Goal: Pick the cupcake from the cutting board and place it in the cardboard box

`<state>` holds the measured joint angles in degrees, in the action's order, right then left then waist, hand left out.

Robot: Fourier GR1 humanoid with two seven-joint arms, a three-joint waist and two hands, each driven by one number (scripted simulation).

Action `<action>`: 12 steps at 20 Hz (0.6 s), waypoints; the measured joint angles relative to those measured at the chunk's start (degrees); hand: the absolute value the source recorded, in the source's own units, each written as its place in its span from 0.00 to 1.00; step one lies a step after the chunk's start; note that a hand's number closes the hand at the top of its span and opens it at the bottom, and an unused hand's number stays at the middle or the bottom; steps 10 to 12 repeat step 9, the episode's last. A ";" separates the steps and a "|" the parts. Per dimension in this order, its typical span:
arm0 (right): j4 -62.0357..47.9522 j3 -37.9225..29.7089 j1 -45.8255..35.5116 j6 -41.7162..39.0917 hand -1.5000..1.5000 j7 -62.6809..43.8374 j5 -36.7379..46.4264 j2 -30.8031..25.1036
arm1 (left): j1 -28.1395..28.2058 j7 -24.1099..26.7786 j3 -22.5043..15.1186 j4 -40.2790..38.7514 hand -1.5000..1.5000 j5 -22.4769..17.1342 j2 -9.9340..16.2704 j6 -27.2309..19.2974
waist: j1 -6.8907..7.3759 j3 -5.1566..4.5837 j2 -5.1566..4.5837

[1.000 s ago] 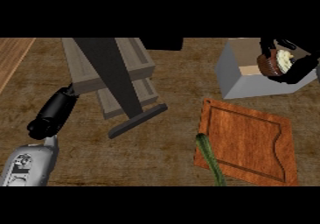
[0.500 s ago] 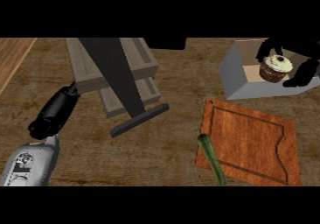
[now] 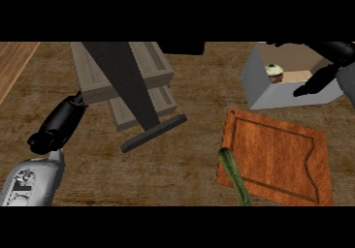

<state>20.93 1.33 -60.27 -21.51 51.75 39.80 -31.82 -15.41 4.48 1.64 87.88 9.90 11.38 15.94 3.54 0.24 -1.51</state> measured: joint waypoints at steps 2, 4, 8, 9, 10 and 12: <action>-2.59 -3.97 -0.93 -2.46 0.00 -2.08 -5.08 1.08 | -0.09 -0.02 -0.12 -0.06 0.50 0.19 -0.07 -0.12 | -0.01 0.02 -0.01; -5.36 -7.36 -2.12 -5.41 0.00 -5.06 -9.33 1.47 | -0.03 -0.05 -0.36 -0.02 0.50 0.39 -0.42 -0.39 | 0.11 0.00 -0.03; -10.34 -13.31 -4.87 -10.90 0.00 -11.98 -16.18 -0.46 | 0.18 0.04 -0.30 0.14 0.50 0.44 -0.34 -0.41 | 0.40 -0.02 -0.16; -11.29 -14.47 -5.29 -12.01 0.00 -13.43 -17.47 -1.23 | 0.09 -0.13 -0.40 0.25 0.50 0.39 -0.43 -0.35 | 0.51 0.00 -0.26; -11.29 -14.47 -5.29 -12.01 0.00 -13.43 -17.47 -1.23 | 0.09 -0.13 -0.40 0.25 0.50 0.39 -0.43 -0.35 | 0.51 0.00 -0.26; -11.29 -14.47 -5.29 -12.01 0.00 -13.43 -17.47 -1.23 | 0.09 -0.13 -0.40 0.25 0.50 0.39 -0.43 -0.35 | 0.51 0.00 -0.26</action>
